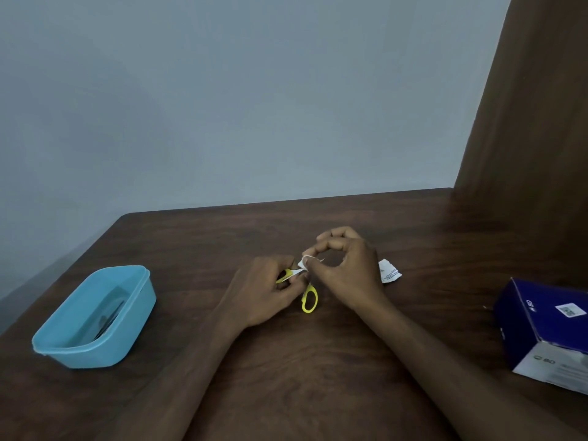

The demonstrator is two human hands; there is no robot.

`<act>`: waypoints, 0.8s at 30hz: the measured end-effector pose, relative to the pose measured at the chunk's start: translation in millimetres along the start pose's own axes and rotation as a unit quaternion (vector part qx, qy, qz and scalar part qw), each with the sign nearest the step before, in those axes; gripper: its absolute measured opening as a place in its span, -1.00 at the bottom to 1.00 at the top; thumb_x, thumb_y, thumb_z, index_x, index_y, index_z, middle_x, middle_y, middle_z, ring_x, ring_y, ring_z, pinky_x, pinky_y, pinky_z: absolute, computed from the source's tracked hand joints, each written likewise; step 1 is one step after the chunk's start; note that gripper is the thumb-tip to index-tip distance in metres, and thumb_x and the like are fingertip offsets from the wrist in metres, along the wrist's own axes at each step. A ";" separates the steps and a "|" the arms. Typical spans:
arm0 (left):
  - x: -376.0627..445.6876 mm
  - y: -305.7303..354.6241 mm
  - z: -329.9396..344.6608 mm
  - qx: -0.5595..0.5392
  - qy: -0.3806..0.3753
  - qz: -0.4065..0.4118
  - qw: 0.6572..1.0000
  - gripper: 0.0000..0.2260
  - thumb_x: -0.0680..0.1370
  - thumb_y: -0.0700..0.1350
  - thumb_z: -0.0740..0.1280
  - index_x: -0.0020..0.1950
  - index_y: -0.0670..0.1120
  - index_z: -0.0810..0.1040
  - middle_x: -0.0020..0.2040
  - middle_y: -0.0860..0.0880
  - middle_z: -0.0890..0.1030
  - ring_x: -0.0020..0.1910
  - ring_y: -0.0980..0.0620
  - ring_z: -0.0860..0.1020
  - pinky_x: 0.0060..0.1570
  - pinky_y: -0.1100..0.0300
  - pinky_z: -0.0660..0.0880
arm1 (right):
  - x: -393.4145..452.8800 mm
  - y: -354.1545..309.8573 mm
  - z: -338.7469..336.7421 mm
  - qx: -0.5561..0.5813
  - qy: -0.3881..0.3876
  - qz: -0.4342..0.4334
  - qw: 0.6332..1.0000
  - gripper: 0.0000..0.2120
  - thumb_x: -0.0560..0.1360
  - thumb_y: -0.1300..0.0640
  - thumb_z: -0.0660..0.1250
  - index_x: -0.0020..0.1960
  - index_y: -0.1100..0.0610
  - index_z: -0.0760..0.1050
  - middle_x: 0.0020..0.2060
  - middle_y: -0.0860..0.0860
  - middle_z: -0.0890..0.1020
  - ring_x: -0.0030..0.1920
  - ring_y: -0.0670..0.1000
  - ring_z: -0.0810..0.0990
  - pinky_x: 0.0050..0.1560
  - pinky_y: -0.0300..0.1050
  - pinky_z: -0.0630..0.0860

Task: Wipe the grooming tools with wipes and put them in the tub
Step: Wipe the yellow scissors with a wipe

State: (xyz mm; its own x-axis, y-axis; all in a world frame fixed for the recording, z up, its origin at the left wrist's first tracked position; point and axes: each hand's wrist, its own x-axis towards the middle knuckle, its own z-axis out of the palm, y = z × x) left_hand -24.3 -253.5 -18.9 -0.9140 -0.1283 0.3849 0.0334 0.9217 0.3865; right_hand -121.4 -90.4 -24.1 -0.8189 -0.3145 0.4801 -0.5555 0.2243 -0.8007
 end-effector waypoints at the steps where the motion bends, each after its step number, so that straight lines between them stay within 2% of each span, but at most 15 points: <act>1: -0.5 0.1 -0.2 -0.002 -0.001 0.004 1.000 -0.72 0.59 0.24 0.30 -0.11 0.06 0.58 -0.31 0.11 0.61 -0.29 0.14 0.57 -0.29 0.07 0.48 | 0.7 1.2 0.1 -0.007 0.011 0.000 1.000 -0.87 0.35 0.07 0.64 -0.21 -0.15 0.76 -0.04 -0.19 0.64 0.07 -0.17 0.64 0.11 -0.17 0.51; 4: -0.5 -0.6 0.0 -0.005 -0.001 0.012 1.000 -0.72 0.58 0.21 0.33 -0.18 0.04 0.54 -0.32 0.11 0.59 -0.29 0.12 0.57 -0.29 0.07 0.48 | 5.9 4.5 -4.9 0.012 0.075 0.038 0.996 -0.90 0.39 0.05 0.63 -0.21 -0.13 0.74 -0.12 -0.22 0.70 -0.05 -0.24 0.65 0.06 -0.19 0.55; 7: 1.1 -2.2 0.8 -0.037 0.005 0.005 0.999 -0.71 0.62 0.17 0.36 -0.21 0.03 0.55 -0.37 0.10 0.54 -0.35 0.09 0.53 -0.33 0.12 0.40 | 11.9 10.0 -10.6 0.068 0.114 0.097 0.986 -0.93 0.45 0.03 0.60 -0.18 -0.06 0.73 -0.22 -0.22 0.75 -0.18 -0.22 0.70 -0.07 -0.16 0.62; 9: 1.2 -3.8 1.4 -0.063 0.007 0.001 0.998 -0.69 0.60 0.19 0.35 -0.20 0.00 0.57 -0.39 0.06 0.53 -0.39 0.09 0.49 -0.33 0.09 0.41 | 12.3 11.5 -10.0 0.122 0.089 0.127 0.980 -0.95 0.48 0.10 0.60 -0.14 0.00 0.75 -0.27 -0.12 0.77 -0.27 -0.14 0.73 -0.16 -0.10 0.66; 11: 0.9 -5.0 2.0 -0.095 0.017 0.000 0.995 -0.65 0.59 0.21 0.33 -0.19 -0.05 0.57 -0.39 -0.01 0.53 -0.43 0.11 0.44 -0.34 0.02 0.42 | 9.7 9.1 -7.4 0.166 0.025 0.144 0.975 -0.94 0.50 0.19 0.59 -0.11 0.06 0.75 -0.27 0.00 0.77 -0.32 -0.07 0.72 -0.22 -0.09 0.66; 16: 2.6 -8.1 2.6 -0.140 0.060 -0.013 0.988 -0.64 0.60 0.18 0.34 -0.27 -0.03 0.51 -0.41 -0.09 0.47 -0.45 0.15 0.33 -0.39 0.04 0.32 | 4.8 3.4 -6.9 0.252 -0.083 0.144 0.953 -0.83 0.54 0.36 0.49 0.07 0.16 0.73 -0.18 0.12 0.79 -0.19 0.03 0.76 -0.12 -0.13 0.68; 19: 2.9 -9.4 4.0 -0.142 0.055 -0.010 0.988 -0.64 0.61 0.16 0.35 -0.27 -0.04 0.49 -0.44 0.00 0.40 -0.44 0.15 0.30 -0.39 0.08 0.27 | 1.7 -1.5 -7.6 0.294 -0.144 0.142 0.934 -0.66 0.52 0.38 0.49 0.24 0.12 0.67 -0.11 0.19 0.78 -0.14 0.11 0.72 -0.03 -0.08 0.68; 21: 3.2 -9.4 4.6 -0.141 0.053 -0.008 0.989 -0.64 0.62 0.16 0.34 -0.26 -0.04 0.49 -0.44 0.02 0.38 -0.44 0.15 0.30 -0.39 0.07 0.27 | 2.5 -2.2 -8.1 0.326 -0.147 0.157 0.921 -0.61 0.50 0.41 0.48 0.26 0.10 0.64 -0.12 0.22 0.77 -0.12 0.14 0.67 -0.03 -0.05 0.61; 24: 4.1 -9.4 4.3 -0.148 0.046 -0.010 0.988 -0.64 0.63 0.15 0.33 -0.24 -0.07 0.53 -0.40 -0.09 0.42 -0.43 0.14 0.30 -0.38 0.00 0.33 | 5.8 -0.9 -8.0 0.354 -0.118 0.178 0.911 -0.59 0.49 0.44 0.47 0.25 0.10 0.63 -0.16 0.17 0.77 -0.13 0.12 0.63 -0.04 0.00 0.54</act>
State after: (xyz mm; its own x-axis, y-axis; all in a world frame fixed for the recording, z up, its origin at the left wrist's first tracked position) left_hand -30.1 -261.1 -24.6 -0.8754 -0.1912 0.4441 0.1444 0.7732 0.6175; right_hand -126.8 -85.0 -17.7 -0.8286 -0.5463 0.1221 0.0385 -0.2733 -0.9612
